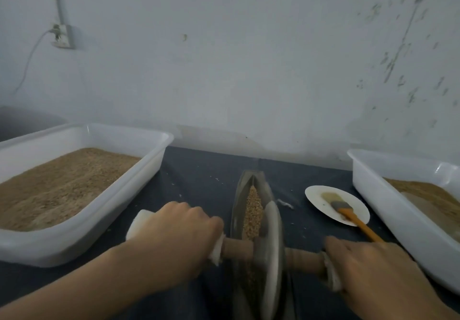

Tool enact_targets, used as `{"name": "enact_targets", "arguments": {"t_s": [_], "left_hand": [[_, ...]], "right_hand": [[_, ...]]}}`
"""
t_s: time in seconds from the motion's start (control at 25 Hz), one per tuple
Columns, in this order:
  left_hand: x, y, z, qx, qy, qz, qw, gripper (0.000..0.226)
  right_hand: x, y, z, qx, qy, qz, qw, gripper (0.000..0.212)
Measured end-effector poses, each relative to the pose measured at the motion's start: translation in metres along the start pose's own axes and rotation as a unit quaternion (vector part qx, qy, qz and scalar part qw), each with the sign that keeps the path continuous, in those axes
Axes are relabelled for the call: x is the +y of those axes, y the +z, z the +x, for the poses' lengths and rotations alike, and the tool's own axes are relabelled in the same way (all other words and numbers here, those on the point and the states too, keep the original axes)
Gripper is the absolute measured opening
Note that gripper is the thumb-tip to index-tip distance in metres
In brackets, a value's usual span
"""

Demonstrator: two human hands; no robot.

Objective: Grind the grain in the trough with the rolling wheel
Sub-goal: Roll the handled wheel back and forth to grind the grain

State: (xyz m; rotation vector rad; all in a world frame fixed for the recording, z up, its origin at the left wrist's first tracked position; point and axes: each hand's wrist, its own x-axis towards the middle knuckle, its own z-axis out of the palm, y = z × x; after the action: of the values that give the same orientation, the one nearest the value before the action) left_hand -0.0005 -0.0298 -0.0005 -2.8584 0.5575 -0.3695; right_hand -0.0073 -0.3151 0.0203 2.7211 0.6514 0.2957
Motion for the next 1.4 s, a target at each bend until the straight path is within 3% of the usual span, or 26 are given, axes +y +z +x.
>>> {"name": "enact_targets", "arguments": {"t_s": [0.12, 0.24, 0.32, 0.44, 0.56, 0.64, 0.8, 0.88, 1.08, 1.16, 1.32, 1.4], "left_hand": [[-0.008, 0.010, 0.051, 0.008, -0.043, 0.022, 0.999, 0.024], [-0.021, 0.018, 0.101, 0.027, -0.098, 0.021, 0.995, 0.013], [-0.023, 0.021, 0.106, 0.020, -0.116, -0.013, 0.993, 0.012], [-0.012, 0.023, 0.061, -0.034, -0.089, -0.070, 0.993, 0.017], [0.004, 0.011, 0.002, -0.050, -0.060, -0.046, 0.996, 0.031], [0.010, 0.004, -0.008, -0.032, -0.059, -0.019, 0.998, 0.035], [0.009, 0.012, 0.034, 0.005, -0.090, 0.004, 0.996, 0.024], [0.000, 0.019, 0.071, 0.021, -0.113, 0.035, 0.993, 0.017], [-0.004, 0.011, 0.094, 0.020, -0.111, 0.041, 0.993, 0.016], [0.002, 0.015, 0.056, 0.025, -0.072, 0.029, 0.997, 0.021], [0.009, 0.006, -0.006, 0.120, 0.020, 0.071, 0.990, 0.043], [0.008, 0.012, 0.005, 0.071, -0.016, 0.069, 0.995, 0.038]], "right_hand": [[0.009, 0.033, 0.048, 0.021, 0.086, 0.017, 0.996, 0.023], [0.022, 0.040, 0.102, 0.101, 0.120, 0.004, 0.988, 0.024], [0.027, 0.037, 0.113, 0.133, 0.098, -0.017, 0.986, 0.026], [0.023, 0.034, 0.069, 0.113, 0.029, -0.049, 0.992, 0.042], [0.018, 0.023, 0.006, 0.141, -0.037, -0.041, 0.989, 0.054], [0.024, 0.018, -0.012, 0.179, -0.036, -0.018, 0.983, 0.055], [0.021, 0.035, 0.029, 0.107, 0.043, -0.071, 0.991, 0.041], [0.028, 0.048, 0.074, 0.101, 0.100, -0.027, 0.990, 0.028], [0.037, 0.050, 0.103, 0.072, 0.112, 0.019, 0.991, 0.017], [0.032, 0.058, 0.060, 0.086, 0.078, 0.003, 0.993, 0.024], [0.027, 0.041, -0.005, 0.168, -0.002, -0.008, 0.986, 0.059], [0.023, 0.038, 0.009, 0.145, 0.017, -0.012, 0.989, 0.054]]}}
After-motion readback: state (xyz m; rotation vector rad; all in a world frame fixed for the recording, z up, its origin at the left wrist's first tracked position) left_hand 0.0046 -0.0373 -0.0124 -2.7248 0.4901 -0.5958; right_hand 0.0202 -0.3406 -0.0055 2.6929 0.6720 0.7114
